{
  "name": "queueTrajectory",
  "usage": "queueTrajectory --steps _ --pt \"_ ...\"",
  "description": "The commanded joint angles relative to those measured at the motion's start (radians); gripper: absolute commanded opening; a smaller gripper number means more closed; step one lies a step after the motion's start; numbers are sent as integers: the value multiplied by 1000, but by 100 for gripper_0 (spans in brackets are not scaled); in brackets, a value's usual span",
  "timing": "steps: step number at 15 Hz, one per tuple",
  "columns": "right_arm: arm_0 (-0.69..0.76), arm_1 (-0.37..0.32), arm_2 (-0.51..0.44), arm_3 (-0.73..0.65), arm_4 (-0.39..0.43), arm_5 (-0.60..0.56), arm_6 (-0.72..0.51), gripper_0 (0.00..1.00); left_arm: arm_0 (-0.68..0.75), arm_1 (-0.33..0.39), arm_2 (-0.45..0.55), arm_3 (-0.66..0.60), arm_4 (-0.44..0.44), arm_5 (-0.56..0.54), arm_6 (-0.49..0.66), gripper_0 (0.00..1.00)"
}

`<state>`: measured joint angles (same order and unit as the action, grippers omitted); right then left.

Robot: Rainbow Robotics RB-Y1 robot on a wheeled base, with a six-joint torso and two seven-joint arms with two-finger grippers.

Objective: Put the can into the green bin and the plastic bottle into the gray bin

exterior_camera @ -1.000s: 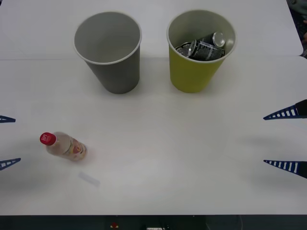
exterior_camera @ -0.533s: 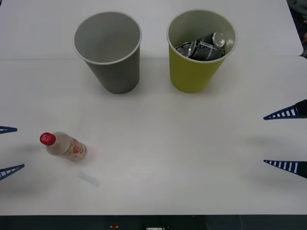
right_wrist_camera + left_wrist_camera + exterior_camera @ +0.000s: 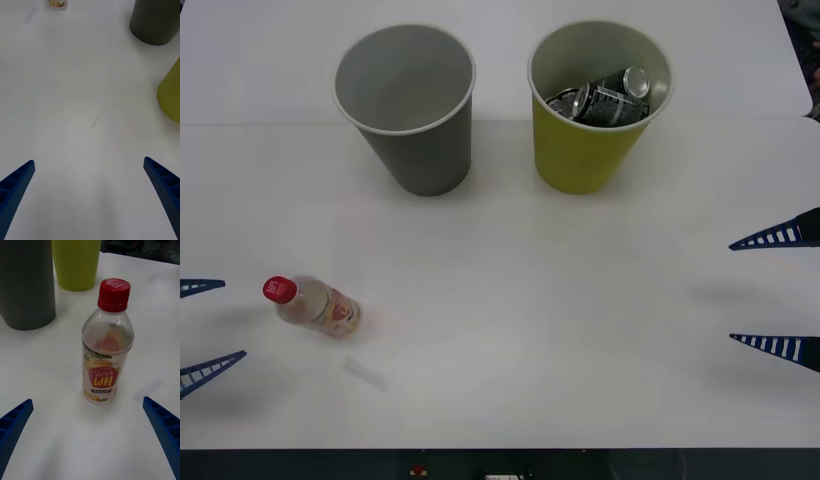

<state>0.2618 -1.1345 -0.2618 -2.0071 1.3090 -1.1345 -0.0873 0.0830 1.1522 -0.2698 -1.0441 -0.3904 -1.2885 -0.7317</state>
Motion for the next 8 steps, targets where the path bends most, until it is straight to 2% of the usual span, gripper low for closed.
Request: queueTrajectory --steps 1,4,8 --pt "0 0 0 0 0 0 0 100 -34 -25 -62 38 50 0 -25 100" --pt "0 0 0 0 0 0 0 100 -62 -58 -134 92 134 -2 -106 100" --pt "0 0 0 0 0 0 0 100 -109 -74 -324 128 326 -3 -238 100"
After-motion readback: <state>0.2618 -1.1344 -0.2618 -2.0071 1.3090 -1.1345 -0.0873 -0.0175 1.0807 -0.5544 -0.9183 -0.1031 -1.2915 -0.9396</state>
